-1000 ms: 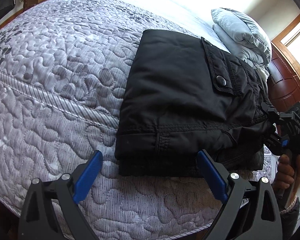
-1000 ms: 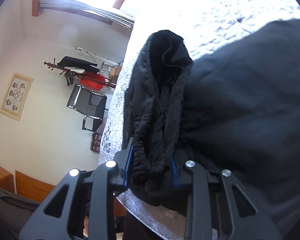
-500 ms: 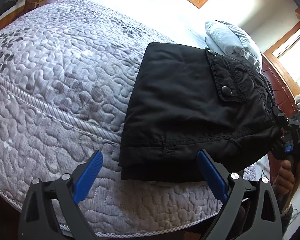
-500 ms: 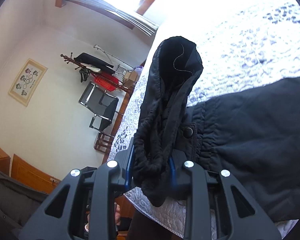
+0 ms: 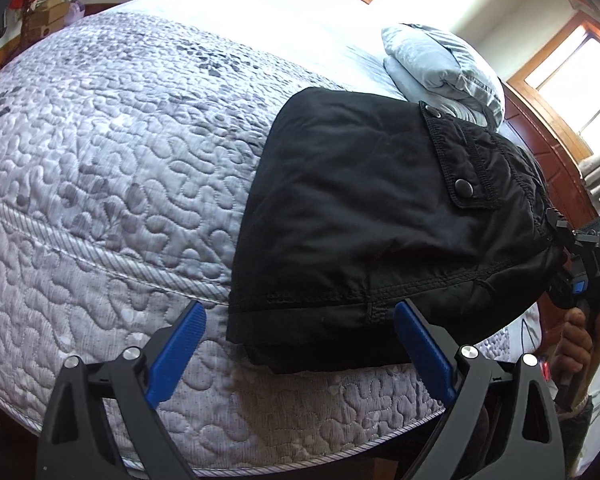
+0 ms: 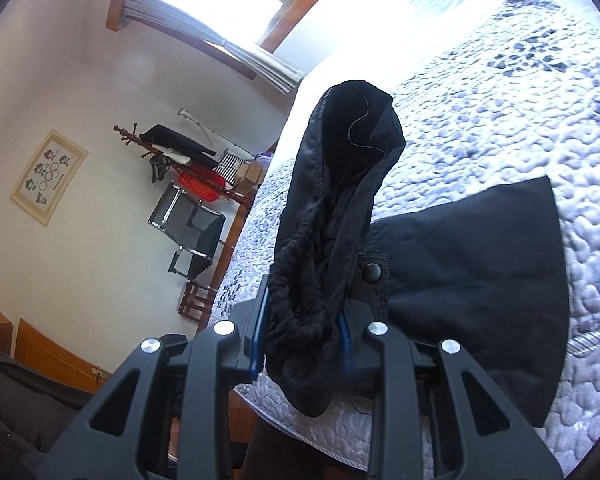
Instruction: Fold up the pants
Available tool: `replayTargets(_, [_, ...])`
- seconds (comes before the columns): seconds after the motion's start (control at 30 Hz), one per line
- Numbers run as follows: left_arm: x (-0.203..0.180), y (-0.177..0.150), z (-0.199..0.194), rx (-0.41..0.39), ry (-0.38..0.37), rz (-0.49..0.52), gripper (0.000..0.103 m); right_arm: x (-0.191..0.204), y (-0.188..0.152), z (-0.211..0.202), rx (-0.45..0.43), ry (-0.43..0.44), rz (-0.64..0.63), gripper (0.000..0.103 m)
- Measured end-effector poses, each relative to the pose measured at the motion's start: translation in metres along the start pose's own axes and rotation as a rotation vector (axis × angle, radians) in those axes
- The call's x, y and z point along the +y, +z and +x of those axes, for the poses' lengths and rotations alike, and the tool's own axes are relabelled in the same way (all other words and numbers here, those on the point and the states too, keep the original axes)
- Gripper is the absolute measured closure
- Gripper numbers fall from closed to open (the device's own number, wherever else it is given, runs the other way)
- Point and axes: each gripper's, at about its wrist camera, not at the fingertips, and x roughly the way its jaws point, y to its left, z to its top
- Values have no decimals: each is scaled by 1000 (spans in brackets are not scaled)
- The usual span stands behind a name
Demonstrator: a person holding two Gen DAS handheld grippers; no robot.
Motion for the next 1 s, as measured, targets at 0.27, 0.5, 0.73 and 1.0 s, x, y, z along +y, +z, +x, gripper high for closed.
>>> replayTargets(0.27, [-25,-2,12,25,-14,38,7,-41,-6,-14,2,-58,72,76])
replayTargets(0.5, [-32,-4,21,50,-6,47,7,-96,-21,-14,-2,-71,188,76])
replayTargets(0.73, [-38,-4,27,59,6,63,7,-125,-28,-9,1,-49,238,75])
replayTargets(1.0, [-40,-8,30,73,7,57,7,-154,-42,-16,-32,19,314,34])
